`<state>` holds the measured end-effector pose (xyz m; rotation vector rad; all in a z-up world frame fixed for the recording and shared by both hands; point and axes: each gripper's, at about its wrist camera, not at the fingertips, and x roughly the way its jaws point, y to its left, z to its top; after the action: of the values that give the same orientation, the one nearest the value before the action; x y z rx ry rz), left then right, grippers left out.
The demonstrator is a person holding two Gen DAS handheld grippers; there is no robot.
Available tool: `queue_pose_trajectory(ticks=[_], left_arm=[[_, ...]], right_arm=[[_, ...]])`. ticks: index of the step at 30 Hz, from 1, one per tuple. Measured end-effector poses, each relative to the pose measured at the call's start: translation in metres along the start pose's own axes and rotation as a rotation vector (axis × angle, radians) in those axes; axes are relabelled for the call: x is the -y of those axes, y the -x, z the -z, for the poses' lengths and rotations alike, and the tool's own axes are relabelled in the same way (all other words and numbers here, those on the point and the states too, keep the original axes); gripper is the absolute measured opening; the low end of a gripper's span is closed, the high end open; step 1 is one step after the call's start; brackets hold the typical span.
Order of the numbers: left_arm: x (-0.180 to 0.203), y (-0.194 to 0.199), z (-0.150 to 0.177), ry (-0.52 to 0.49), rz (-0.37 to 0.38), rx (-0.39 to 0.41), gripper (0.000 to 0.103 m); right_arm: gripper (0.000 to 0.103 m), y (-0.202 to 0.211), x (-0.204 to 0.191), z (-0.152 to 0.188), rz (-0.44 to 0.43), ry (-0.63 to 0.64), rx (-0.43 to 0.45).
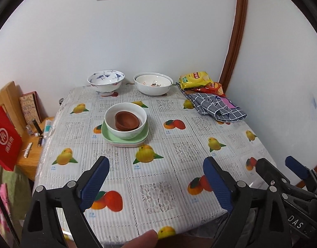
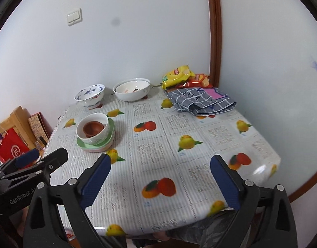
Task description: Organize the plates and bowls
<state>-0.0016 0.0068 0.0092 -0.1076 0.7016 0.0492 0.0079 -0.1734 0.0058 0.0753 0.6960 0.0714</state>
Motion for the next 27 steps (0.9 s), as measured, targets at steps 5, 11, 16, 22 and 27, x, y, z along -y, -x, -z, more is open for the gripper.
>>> queue_pose_trajectory(ticks=[5, 11, 16, 22, 27], left_arm=[[0.006, 0.017, 0.005, -0.010, -0.015, 0.027, 0.095], [0.011, 0.023, 0.007, -0.021, -0.020, 0.039, 0.095], [0.011, 0.024, 0.008, -0.024, -0.033, 0.042, 0.095], [0.011, 0.025, 0.009, -0.022, -0.040, 0.043, 0.095], [0.011, 0.025, 0.010, -0.024, -0.036, 0.043, 0.095]], right_arm=[[0.097, 0.012, 0.009, 0.009, 0.026, -0.002, -0.002], [0.097, 0.020, 0.017, 0.012, 0.035, -0.020, 0.005], [0.097, 0.020, 0.015, 0.014, 0.036, -0.016, 0.004], [0.097, 0.021, 0.015, 0.016, 0.033, -0.018, 0.006], [0.097, 0.022, 0.014, 0.017, 0.029, -0.016, 0.008]])
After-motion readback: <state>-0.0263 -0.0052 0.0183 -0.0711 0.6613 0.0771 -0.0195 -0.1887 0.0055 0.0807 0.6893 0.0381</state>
